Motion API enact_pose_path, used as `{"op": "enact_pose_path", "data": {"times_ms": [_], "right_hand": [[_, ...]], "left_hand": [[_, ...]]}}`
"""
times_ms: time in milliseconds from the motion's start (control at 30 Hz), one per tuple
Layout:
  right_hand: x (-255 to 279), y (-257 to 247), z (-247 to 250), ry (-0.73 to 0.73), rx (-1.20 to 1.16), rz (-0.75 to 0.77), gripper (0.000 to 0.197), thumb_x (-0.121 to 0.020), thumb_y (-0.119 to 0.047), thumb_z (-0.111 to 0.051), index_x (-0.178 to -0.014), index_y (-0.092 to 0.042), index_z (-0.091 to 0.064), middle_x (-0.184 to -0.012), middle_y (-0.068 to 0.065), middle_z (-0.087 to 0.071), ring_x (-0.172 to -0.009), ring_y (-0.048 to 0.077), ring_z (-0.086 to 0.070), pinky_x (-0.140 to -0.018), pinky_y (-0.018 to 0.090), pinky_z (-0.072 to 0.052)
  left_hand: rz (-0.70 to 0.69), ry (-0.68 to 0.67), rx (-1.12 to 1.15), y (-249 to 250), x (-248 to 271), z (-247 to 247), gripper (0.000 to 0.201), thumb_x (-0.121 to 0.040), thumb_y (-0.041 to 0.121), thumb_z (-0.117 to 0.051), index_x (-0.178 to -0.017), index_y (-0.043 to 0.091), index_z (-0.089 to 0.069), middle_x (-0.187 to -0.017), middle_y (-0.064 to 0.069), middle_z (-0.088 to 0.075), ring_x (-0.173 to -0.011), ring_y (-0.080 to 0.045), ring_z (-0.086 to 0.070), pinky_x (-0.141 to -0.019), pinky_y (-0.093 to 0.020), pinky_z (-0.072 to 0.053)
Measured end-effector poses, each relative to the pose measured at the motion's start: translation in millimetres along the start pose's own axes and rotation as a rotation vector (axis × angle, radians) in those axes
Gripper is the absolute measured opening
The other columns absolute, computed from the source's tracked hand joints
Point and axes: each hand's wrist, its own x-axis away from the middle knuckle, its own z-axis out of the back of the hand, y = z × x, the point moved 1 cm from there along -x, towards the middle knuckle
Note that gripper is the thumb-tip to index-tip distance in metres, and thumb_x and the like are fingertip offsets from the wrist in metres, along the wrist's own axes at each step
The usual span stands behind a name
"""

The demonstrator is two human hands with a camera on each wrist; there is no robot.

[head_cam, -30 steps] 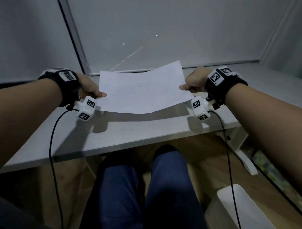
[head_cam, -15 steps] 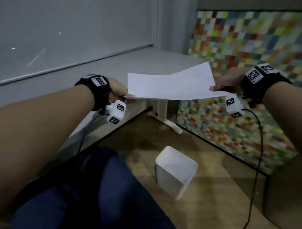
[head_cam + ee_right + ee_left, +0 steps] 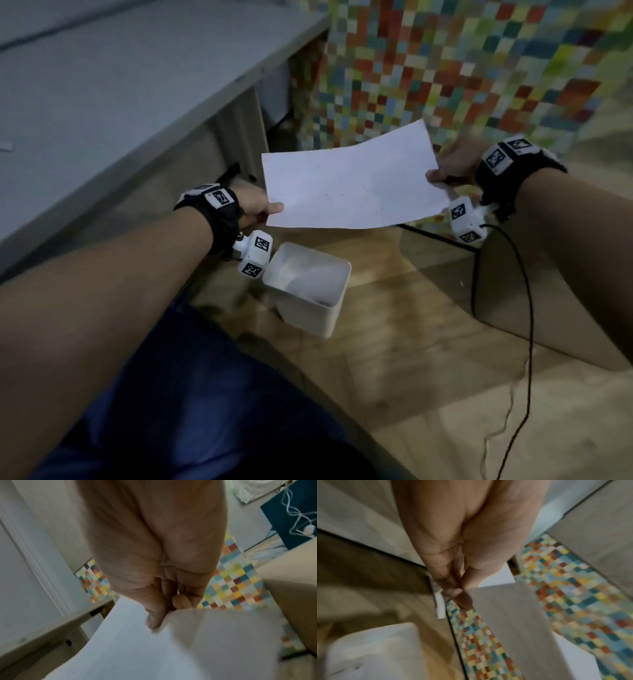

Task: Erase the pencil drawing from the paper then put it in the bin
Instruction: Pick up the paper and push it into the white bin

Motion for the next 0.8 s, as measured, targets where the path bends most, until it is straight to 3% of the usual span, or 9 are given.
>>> {"op": "enact_pose_path", "data": {"times_ms": [67,167,233,300,367,467,600,700,800], "right_hand": [[1,0,-43,-0.04,-0.016,-0.006,0.037,-0.086,-0.031,-0.085,-0.115,-0.012,-0.071,-0.098,0.01,-0.072,-0.084,0.028,-0.07,-0.075,0.038,-0.059],[-8,-1,-116,-0.072,-0.034,0.01,0.058,-0.084,-0.037,-0.086,-0.132,-0.01,-0.069,-0.104,0.006,-0.062,-0.09,0.024,-0.058,-0.082,0.032,-0.046],[-12,-7,-163,-0.1,-0.071,0.024,0.06,-0.086,-0.035,-0.085,-0.135,-0.009,-0.066,-0.105,0.003,-0.057,-0.098,0.021,-0.051,-0.086,0.032,-0.041],[-11,-15,-202,-0.192,-0.1,0.026,0.04,-0.095,-0.025,-0.078,-0.131,-0.015,-0.063,-0.093,0.0,-0.056,-0.1,0.021,-0.05,-0.085,0.028,-0.039],[-15,-22,-237,-0.247,-0.128,0.011,0.053,-0.099,-0.022,-0.074,-0.147,-0.008,-0.058,-0.097,0.004,-0.067,-0.096,0.025,-0.06,-0.082,0.03,-0.046],[-15,-35,-271,-0.284,-0.15,-0.01,0.055,-0.098,-0.022,-0.075,-0.148,-0.005,-0.058,-0.108,0.017,-0.077,-0.091,0.026,-0.07,-0.08,0.033,-0.054],[-18,-43,-302,-0.322,-0.185,-0.02,0.049,-0.096,-0.017,-0.076,-0.144,-0.012,-0.064,-0.088,0.01,-0.076,-0.08,0.022,-0.071,-0.076,0.032,-0.058],[-19,-50,-313,-0.344,-0.15,-0.017,0.033,-0.093,-0.017,-0.081,-0.124,-0.009,-0.073,-0.096,0.015,-0.079,-0.08,0.024,-0.073,-0.081,0.037,-0.064],[-20,-56,-312,-0.32,-0.079,0.027,0.018,-0.088,-0.022,-0.086,-0.096,-0.009,-0.077,-0.084,0.01,-0.079,-0.071,0.021,-0.072,-0.069,0.032,-0.063]], "left_hand": [[0.046,0.029,0.029,-36,-8,1,0.031,-0.098,0.001,-0.07,-0.128,0.002,-0.07,-0.13,-0.011,-0.074,-0.11,-0.027,-0.072,-0.088,-0.041,-0.058],[0.116,0.09,0.011,-87,-11,12,0.036,-0.091,0.001,-0.078,-0.127,0.001,-0.071,-0.131,-0.01,-0.074,-0.107,-0.027,-0.075,-0.09,-0.039,-0.06],[0.145,0.145,-0.03,-108,5,16,0.027,-0.094,0.003,-0.076,-0.121,0.004,-0.073,-0.12,-0.007,-0.075,-0.089,-0.019,-0.073,-0.068,-0.025,-0.059],[0.152,0.189,-0.136,-124,18,22,0.021,-0.097,0.009,-0.076,-0.118,0.013,-0.074,-0.1,-0.006,-0.072,-0.067,-0.014,-0.061,-0.044,-0.017,-0.046],[0.201,0.2,-0.126,-142,23,32,0.02,-0.097,0.009,-0.076,-0.117,0.014,-0.073,-0.088,-0.007,-0.068,-0.055,-0.015,-0.051,-0.034,-0.016,-0.039],[0.248,0.185,-0.06,-166,21,43,0.022,-0.096,0.006,-0.076,-0.118,0.008,-0.072,-0.096,-0.01,-0.072,-0.062,-0.019,-0.059,-0.047,-0.017,-0.05],[0.295,0.19,-0.032,-187,19,52,0.026,-0.097,0.007,-0.076,-0.122,0.001,-0.072,-0.105,-0.012,-0.073,-0.071,-0.019,-0.063,-0.063,-0.024,-0.053],[0.357,0.209,-0.069,-193,22,56,0.024,-0.095,0.012,-0.078,-0.115,-0.001,-0.074,-0.085,-0.012,-0.069,-0.056,-0.02,-0.054,-0.058,-0.031,-0.051],[0.38,0.239,-0.173,-194,26,61,0.026,-0.097,0.015,-0.077,-0.111,-0.007,-0.074,-0.058,-0.011,-0.062,-0.045,-0.022,-0.047,-0.048,-0.03,-0.038]]}}
